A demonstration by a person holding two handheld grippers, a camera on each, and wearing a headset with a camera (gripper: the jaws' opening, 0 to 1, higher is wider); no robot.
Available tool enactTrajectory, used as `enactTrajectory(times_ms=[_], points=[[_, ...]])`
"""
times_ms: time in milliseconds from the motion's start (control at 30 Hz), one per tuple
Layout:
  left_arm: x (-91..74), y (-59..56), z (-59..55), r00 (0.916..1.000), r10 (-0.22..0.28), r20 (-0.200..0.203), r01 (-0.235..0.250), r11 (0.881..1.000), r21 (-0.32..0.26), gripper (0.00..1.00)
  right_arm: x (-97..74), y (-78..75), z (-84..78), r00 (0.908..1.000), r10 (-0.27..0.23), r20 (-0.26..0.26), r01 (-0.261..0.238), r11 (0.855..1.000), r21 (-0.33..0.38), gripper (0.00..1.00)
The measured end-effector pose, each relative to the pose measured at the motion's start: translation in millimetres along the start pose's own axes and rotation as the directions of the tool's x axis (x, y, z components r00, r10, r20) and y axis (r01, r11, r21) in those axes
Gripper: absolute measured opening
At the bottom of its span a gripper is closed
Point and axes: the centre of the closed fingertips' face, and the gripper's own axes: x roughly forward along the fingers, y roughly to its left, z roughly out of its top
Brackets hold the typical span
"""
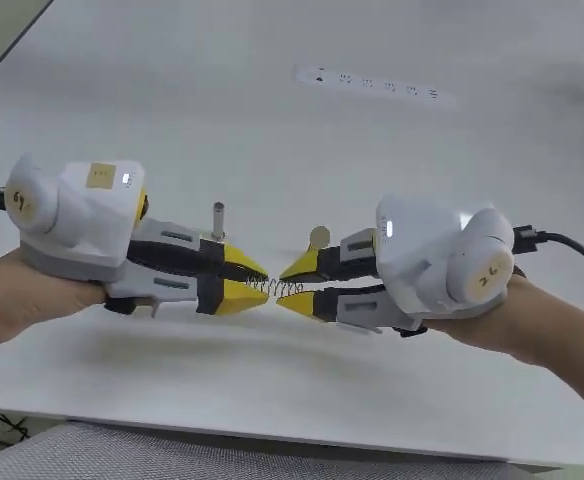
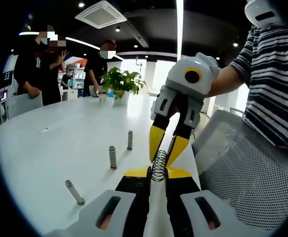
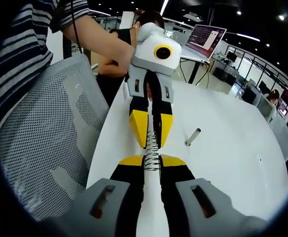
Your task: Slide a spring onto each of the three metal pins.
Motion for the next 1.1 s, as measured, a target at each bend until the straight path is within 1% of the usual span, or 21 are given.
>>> enactTrajectory(times_ms=[267, 367, 400, 600, 833, 900, 967, 1100], points=[[0.6, -3.2, -0.2, 0.9999, -0.015, -0.005, 0.015, 1.0, -0.002, 0.07, -1.8, 2.0, -1.1, 1.0, -0.007, 0.0, 0.007, 1.0, 0.021, 0.13], [-0.6, -2.3, -0.2, 0.9999, -0.011, -0.007, 0.011, 1.0, -0.001, 0.07, -4.1, 2.9, -4.9, 0.9999, -0.007, -0.007, 0.008, 0.999, 0.047, 0.16], [-1.1, -2.1, -0.1, 0.9999, -0.011, -0.007, 0.011, 1.0, 0.0, 0.07, -5.3, 2.8, -6.7, 0.9999, -0.012, -0.01, 0.012, 0.999, 0.045, 0.17], [-3.4, -3.2, -0.1, 0.9998, -0.016, -0.01, 0.016, 1.0, -0.002, 0.07, -9.7, 3.7, -14.5, 0.9996, -0.018, -0.022, 0.02, 0.998, 0.057, 0.16], [-2.3, -8.0, 0.8, 0.9994, -0.031, -0.017, 0.031, 1.0, -0.001, 0.07, -9.5, 2.2, -11.0, 0.9997, -0.024, -0.01, 0.025, 0.998, 0.058, 0.15], [-2.8, -7.5, 2.0, 0.9995, -0.028, -0.016, 0.028, 1.0, 0.001, 0.07, -9.1, 3.6, -11.3, 0.9998, -0.016, -0.014, 0.017, 0.999, 0.052, 0.13], [-3.2, -8.1, 1.7, 0.9993, -0.032, -0.021, 0.032, 0.999, 0.001, 0.07, -9.1, 3.7, -10.8, 0.9998, -0.015, -0.01, 0.015, 0.999, 0.05, 0.13], [-4.2, -7.7, 2.8, 0.9993, -0.031, -0.019, 0.031, 1.0, -0.004, 0.07, -11.2, 2.2, -7.7, 0.9998, -0.019, -0.002, 0.019, 0.999, 0.043, 0.12]])
